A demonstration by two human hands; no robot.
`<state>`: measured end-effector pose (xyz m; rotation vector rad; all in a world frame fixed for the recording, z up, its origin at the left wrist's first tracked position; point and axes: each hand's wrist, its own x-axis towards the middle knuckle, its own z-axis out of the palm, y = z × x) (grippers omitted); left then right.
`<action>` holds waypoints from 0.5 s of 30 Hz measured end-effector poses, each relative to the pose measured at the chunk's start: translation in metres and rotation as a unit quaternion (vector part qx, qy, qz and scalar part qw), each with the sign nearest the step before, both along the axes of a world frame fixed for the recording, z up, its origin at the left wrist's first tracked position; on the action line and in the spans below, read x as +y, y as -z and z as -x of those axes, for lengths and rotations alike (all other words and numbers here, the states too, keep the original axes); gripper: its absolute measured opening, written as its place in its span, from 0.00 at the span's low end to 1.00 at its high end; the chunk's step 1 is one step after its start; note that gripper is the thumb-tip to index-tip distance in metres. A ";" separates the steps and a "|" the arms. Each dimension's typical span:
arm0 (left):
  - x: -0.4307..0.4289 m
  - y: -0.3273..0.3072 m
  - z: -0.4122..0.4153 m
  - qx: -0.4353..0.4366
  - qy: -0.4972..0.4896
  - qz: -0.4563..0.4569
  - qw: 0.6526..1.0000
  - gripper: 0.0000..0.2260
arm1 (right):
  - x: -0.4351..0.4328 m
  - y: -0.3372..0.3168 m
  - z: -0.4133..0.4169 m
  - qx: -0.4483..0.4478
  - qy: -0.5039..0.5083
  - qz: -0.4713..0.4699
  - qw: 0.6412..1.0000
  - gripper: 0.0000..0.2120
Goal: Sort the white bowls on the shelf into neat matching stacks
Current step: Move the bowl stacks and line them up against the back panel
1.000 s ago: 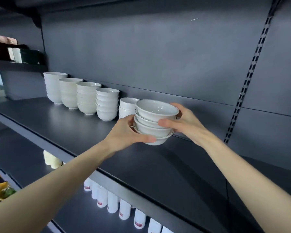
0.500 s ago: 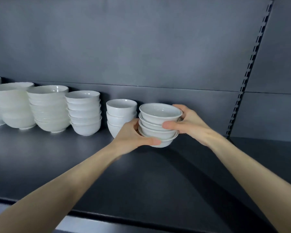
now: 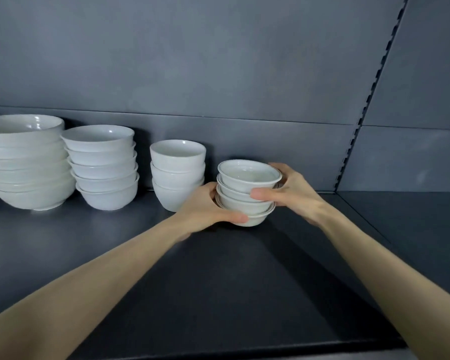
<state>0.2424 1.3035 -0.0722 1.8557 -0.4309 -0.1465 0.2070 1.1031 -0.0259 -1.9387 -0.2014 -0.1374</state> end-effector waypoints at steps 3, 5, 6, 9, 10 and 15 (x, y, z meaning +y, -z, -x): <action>0.000 0.004 -0.005 0.005 0.002 0.000 1.000 0.39 | 0.000 0.004 -0.008 0.006 0.004 0.000 1.000 0.32; 0.001 0.006 -0.008 0.005 -0.002 -0.002 1.000 0.39 | 0.000 0.006 -0.012 0.006 0.003 0.001 1.000 0.32; 0.001 0.006 -0.010 0.005 -0.003 -0.002 1.000 0.40 | 0.000 0.007 -0.014 0.006 0.000 0.000 1.000 0.31; 0.001 0.009 -0.013 0.005 -0.007 0.000 1.000 0.40 | 0.000 0.008 -0.020 0.004 -0.007 0.000 1.000 0.31; 0.001 0.010 -0.014 0.004 -0.008 0.001 1.000 0.40 | 0.000 0.008 -0.022 0.003 -0.009 0.000 1.000 0.31; -0.002 0.012 -0.015 -0.014 -0.008 0.009 1.000 0.34 | -0.005 0.011 -0.029 0.005 -0.015 -0.007 1.000 0.33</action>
